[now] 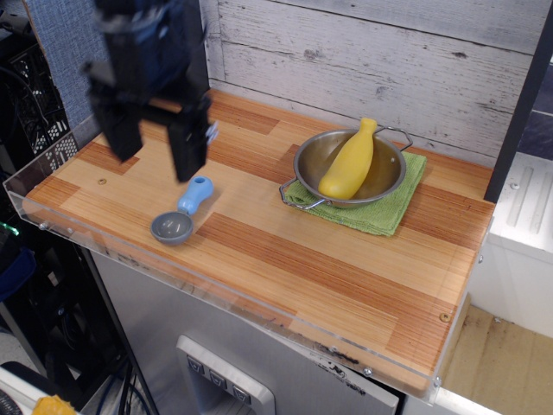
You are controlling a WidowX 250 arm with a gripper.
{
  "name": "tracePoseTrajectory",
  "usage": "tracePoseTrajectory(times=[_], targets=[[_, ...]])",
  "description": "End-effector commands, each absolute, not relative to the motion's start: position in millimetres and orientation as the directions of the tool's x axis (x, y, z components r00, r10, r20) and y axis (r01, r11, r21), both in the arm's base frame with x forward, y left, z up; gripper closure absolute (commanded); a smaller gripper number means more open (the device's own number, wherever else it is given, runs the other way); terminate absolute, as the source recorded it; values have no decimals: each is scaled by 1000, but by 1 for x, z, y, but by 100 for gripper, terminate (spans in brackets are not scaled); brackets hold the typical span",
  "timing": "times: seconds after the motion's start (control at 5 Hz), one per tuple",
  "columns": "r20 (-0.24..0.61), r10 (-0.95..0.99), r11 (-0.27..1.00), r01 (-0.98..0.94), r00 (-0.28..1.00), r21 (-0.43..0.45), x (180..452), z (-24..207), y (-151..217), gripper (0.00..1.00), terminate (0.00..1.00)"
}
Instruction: Put the scoop in the bottom right corned of the table.
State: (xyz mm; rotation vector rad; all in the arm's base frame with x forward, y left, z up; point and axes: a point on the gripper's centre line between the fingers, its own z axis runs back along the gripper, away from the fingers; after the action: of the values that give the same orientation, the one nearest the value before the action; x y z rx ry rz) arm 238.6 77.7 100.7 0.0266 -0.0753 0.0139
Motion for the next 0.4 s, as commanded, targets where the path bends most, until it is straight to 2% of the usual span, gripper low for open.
tracePoseTrajectory(times=[0.0, 0.2], targets=[[-6, 71, 996, -71, 997, 54, 254, 52, 89, 0, 0], [-51, 66, 997, -64, 997, 36, 264, 34, 94, 0, 0]])
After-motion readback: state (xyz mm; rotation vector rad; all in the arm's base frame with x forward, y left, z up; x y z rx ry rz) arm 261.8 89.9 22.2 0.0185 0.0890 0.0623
